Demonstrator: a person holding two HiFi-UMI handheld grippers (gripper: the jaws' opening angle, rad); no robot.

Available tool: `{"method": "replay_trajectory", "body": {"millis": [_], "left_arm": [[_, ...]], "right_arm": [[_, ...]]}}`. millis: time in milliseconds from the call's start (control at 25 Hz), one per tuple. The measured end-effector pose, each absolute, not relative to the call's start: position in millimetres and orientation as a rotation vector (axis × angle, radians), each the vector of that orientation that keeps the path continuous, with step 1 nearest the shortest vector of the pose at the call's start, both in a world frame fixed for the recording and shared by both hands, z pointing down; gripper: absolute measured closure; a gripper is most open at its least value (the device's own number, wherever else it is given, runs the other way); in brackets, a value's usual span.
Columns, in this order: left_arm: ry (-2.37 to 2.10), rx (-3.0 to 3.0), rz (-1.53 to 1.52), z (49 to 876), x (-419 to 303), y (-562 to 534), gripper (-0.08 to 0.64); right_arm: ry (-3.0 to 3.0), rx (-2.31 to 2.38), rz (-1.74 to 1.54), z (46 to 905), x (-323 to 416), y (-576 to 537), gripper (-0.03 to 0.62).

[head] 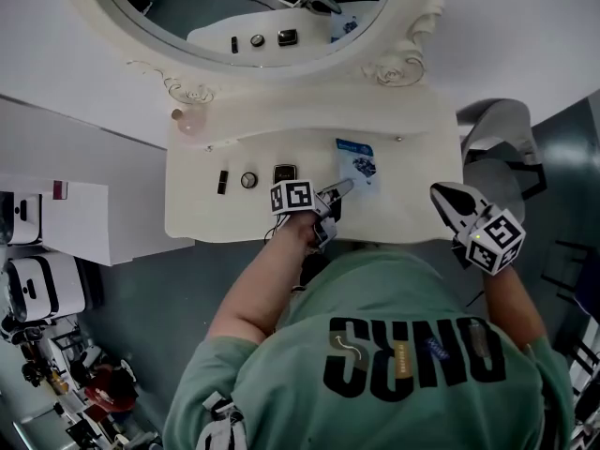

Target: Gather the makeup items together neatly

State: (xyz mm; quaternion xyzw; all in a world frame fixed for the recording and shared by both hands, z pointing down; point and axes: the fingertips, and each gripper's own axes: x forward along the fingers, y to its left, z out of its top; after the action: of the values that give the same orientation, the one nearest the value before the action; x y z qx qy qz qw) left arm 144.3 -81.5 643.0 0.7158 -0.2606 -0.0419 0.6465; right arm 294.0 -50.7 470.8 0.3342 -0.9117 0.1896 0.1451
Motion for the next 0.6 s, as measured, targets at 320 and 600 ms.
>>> {"method": "replay_trajectory", "body": {"millis": [320,600], "left_arm": [[-0.876,1.466,0.128,710,103,-68,0.551],[-0.95,1.469,0.198,708,99,-67,0.381]], "right_arm": [[-2.64,0.931,0.535,469,308,-47,0.598],[-2.674,0.919,0.507,464,311,-46,0.598]]}}
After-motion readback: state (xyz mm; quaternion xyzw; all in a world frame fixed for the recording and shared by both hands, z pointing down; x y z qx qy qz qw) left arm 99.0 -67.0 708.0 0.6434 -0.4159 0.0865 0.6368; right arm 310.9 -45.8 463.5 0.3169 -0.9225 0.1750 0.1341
